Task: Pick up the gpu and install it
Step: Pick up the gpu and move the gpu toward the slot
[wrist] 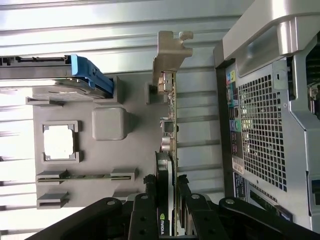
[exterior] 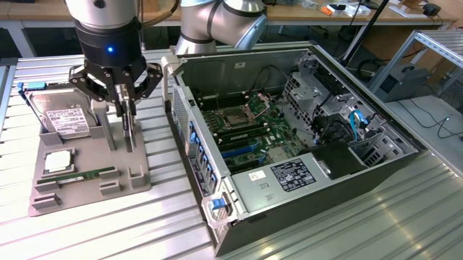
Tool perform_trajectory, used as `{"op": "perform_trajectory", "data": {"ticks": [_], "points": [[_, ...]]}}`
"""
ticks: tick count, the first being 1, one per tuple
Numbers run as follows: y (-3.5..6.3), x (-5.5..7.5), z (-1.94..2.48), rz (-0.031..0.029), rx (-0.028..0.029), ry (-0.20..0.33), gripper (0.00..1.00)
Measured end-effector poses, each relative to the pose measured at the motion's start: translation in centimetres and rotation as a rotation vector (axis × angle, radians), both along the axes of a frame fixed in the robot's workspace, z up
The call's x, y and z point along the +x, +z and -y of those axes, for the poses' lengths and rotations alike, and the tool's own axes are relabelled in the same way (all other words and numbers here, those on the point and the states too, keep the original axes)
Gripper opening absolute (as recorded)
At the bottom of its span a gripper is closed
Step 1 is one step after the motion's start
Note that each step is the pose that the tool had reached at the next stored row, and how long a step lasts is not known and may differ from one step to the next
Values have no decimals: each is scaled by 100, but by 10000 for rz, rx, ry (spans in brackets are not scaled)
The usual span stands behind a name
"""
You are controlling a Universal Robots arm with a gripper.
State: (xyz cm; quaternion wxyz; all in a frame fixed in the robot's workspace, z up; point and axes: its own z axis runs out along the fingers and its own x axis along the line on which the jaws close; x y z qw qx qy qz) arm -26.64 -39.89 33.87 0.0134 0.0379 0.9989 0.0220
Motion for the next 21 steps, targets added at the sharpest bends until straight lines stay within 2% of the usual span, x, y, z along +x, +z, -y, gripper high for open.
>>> {"op": "perform_trajectory", "data": {"ticks": [6, 21], "points": [[133, 0, 0, 0, 0, 0, 27], [351, 0, 0, 0, 0, 0, 27]]}}
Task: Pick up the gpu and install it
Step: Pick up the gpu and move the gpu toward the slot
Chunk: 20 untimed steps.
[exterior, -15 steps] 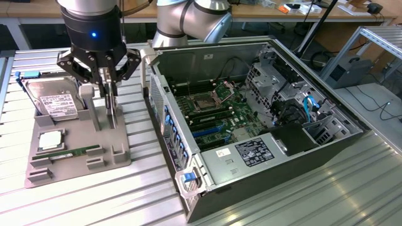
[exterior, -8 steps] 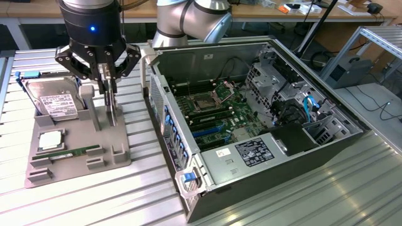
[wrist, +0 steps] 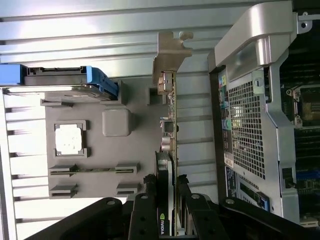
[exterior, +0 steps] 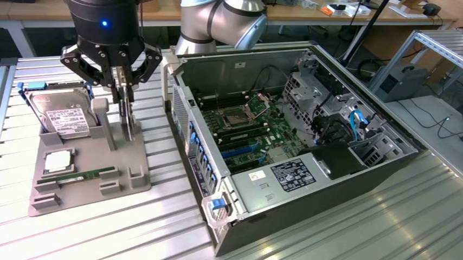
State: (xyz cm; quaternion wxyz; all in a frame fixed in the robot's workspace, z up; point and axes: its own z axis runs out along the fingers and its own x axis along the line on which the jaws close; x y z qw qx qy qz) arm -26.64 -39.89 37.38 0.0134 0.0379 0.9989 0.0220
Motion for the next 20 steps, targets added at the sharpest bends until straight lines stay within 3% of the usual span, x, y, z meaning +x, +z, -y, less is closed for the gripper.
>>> {"op": "perform_trajectory", "data": {"ticks": [11, 20], "points": [[194, 0, 0, 0, 0, 0, 27], [279, 0, 0, 0, 0, 0, 27]]}}
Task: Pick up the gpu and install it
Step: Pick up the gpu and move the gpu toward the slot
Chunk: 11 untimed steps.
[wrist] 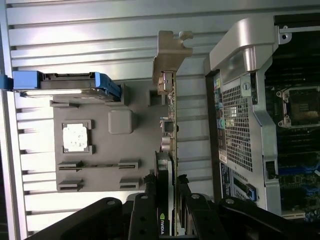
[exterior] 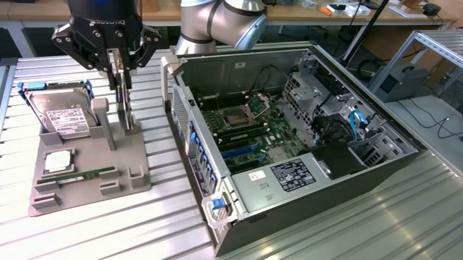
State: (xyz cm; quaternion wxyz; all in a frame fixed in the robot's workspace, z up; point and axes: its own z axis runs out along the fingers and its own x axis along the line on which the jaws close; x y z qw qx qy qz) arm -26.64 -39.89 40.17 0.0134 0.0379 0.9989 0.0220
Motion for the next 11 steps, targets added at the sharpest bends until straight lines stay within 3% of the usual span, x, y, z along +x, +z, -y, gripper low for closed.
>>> {"op": "perform_trajectory", "data": {"ticks": [11], "points": [[121, 0, 0, 0, 0, 0, 27]]}}
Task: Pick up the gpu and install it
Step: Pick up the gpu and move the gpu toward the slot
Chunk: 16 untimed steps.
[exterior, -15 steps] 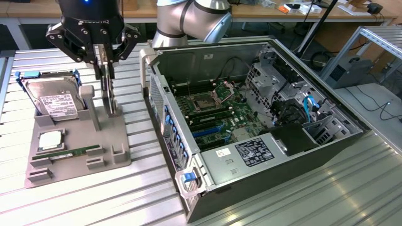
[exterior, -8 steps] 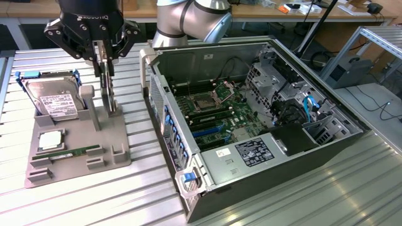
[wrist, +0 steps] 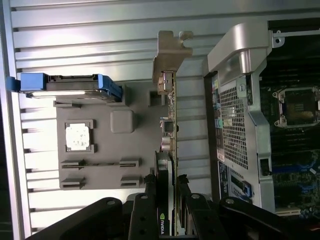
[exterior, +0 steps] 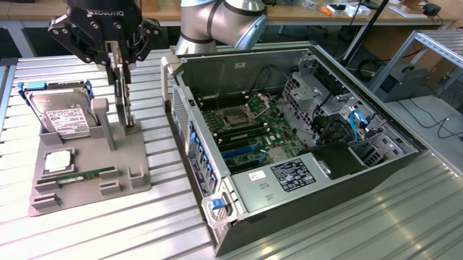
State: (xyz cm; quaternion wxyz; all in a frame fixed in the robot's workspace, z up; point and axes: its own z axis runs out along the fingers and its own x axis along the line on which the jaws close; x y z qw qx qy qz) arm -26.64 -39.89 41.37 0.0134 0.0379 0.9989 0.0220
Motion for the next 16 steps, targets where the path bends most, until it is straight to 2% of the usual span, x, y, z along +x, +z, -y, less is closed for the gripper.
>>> {"op": "perform_trajectory", "data": {"ticks": [16], "points": [[259, 0, 0, 0, 0, 1, 27]]}}
